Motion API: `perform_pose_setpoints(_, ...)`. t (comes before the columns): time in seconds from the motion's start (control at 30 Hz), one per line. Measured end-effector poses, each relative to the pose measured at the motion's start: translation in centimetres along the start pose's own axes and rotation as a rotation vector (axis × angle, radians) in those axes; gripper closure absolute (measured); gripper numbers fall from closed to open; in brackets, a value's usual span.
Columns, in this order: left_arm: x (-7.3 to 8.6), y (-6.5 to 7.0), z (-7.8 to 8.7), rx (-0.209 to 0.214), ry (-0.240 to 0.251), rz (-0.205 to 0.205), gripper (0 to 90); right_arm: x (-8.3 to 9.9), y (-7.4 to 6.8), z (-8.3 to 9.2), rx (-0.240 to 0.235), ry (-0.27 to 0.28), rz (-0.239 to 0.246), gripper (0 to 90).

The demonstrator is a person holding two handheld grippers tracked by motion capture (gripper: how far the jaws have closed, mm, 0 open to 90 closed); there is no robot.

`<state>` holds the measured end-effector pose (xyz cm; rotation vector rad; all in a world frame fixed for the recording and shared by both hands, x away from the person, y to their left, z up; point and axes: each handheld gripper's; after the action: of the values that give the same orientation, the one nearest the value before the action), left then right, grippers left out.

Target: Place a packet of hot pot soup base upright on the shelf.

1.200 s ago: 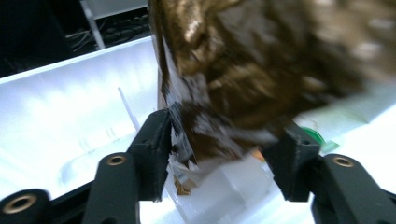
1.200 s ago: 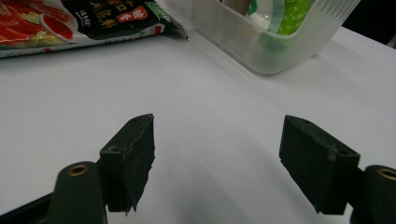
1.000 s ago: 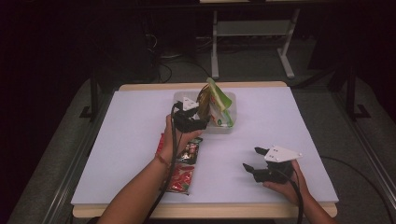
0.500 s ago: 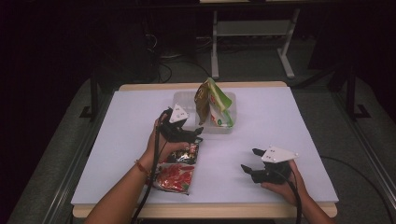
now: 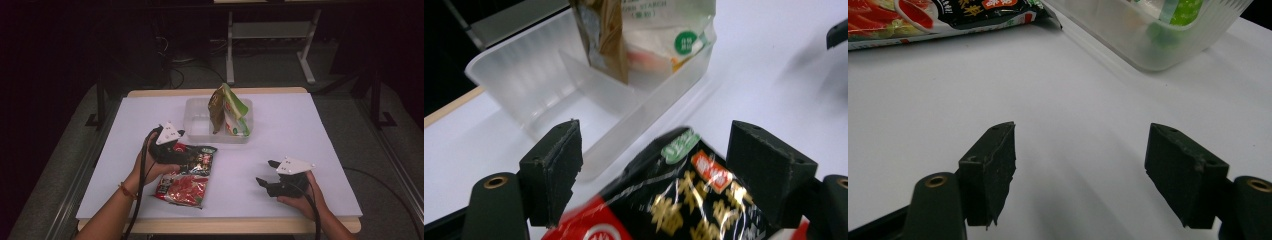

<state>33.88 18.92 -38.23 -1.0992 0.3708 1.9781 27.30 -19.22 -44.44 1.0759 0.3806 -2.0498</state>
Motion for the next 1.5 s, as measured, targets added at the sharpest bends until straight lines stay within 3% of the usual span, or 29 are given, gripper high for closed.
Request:
perform_pose_setpoints(0.3, 3.2, -0.8, 1.9, 0.035, -0.056, -0.001, 20.2, -0.3, -0.2, -0.6, -0.013, -0.020, -0.022, 28.0)
perform_pose_setpoints(0.57, 6.3, -1.5, 3.0, 0.133, -0.085, 0.081, 17.1, -2.1, -1.6, -2.8, -0.079, -0.061, -0.002, 27.3)
perform_pose_setpoints(0.73, 7.7, -1.2, 2.7, 0.180, -0.118, 0.119, 15.6, -3.5, -2.1, -4.1, -0.125, -0.047, -0.043, 27.4)
perform_pose_setpoints(0.87, 8.5, -0.5, 2.3, 0.190, -0.162, 0.114, 15.7, -4.9, -2.4, -5.0, -0.166, -0.029, -0.063, 27.5)
perform_pose_setpoints(1.0, 8.9, -0.6, 2.5, 0.207, -0.154, 0.158, 15.4, -6.2, -2.7, -6.5, -0.223, -0.034, -0.103, 27.1)
perform_pose_setpoints(1.1, 9.4, -0.6, 2.3, 0.238, -0.158, 0.198, 15.6, -7.0, -2.9, -8.1, -0.254, -0.062, -0.123, 26.4)
perform_pose_setpoints(1.37, 9.8, -0.4, 2.3, 0.272, -0.163, 0.219, 16.2, -8.7, -4.0, -11.1, -0.350, -0.105, -0.154, 25.5)
perform_pose_setpoints(1.5, 9.9, -0.3, 2.3, 0.268, -0.160, 0.219, 16.1, -8.9, -4.1, -12.3, -0.375, -0.161, -0.189, 22.3)
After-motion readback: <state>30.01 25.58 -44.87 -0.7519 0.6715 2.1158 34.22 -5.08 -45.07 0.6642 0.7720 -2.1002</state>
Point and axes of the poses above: each handheld gripper's, and its own axes: z roughly backward along the jaws, x roughly out of its underside, y roughly to its right, and after that the axes turned 3 degrees about -y, right-handed
